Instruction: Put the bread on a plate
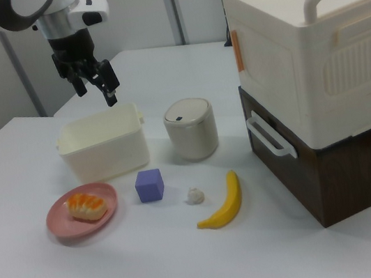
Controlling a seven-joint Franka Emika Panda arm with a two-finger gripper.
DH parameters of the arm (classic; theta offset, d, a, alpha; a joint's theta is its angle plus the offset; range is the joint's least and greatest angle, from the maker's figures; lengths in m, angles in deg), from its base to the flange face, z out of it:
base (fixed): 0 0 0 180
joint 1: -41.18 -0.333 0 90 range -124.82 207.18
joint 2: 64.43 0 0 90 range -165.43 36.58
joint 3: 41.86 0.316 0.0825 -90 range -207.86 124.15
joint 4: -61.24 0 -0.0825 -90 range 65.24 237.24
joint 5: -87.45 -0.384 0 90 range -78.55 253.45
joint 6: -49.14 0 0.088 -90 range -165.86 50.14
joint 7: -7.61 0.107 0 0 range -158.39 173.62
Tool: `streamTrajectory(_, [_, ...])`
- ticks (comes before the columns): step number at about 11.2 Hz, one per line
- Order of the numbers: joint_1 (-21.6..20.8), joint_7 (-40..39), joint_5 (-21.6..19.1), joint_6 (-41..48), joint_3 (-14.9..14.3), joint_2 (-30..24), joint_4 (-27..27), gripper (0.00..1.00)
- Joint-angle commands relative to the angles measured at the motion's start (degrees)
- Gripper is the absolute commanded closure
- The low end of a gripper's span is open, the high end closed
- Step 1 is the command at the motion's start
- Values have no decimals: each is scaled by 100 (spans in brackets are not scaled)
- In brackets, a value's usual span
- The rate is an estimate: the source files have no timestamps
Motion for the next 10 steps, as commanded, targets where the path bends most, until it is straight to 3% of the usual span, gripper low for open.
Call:
streamTrajectory(1, [-92, 115, -103, -212, -59, -67, 176, 0])
streamTrajectory(10, [-233, 124, -85, -494, -50, -32, 361, 0])
